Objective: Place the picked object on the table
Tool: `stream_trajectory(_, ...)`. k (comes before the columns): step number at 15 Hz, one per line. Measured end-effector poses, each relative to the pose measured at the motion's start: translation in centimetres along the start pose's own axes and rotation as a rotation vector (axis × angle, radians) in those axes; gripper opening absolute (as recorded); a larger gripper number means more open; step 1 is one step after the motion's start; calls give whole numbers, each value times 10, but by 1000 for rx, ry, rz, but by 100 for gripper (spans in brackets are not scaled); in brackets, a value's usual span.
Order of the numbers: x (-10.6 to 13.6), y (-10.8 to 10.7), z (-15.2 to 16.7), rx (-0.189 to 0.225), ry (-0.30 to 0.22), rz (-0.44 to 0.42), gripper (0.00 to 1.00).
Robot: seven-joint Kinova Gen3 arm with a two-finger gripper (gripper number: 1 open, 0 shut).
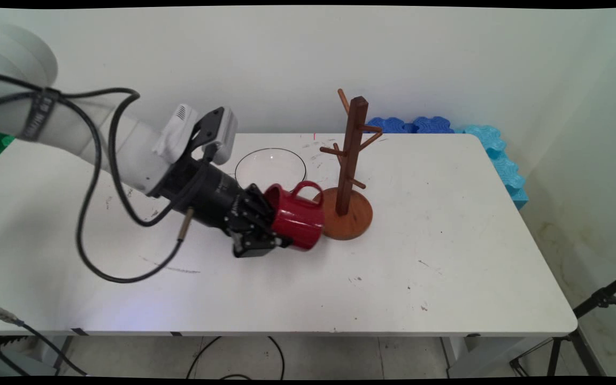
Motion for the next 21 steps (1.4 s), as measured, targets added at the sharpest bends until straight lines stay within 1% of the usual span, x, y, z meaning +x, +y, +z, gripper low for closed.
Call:
stream_trajectory(1, 1, -1, -4, 10, -45, 17, 0)
stream_trajectory(3, 2, -4, -9, 24, -110, 35, 0)
stream_trajectory(6, 6, -6, -15, 41, -232, 54, 0)
stream_trajectory(9, 11, -6, -15, 42, -314, 54, 0)
stream_trajectory(15, 21, -4, -12, 40, -436, 43, 0)
stream_trajectory(21, 25, -4, 3, 34, -518, 21, 0)
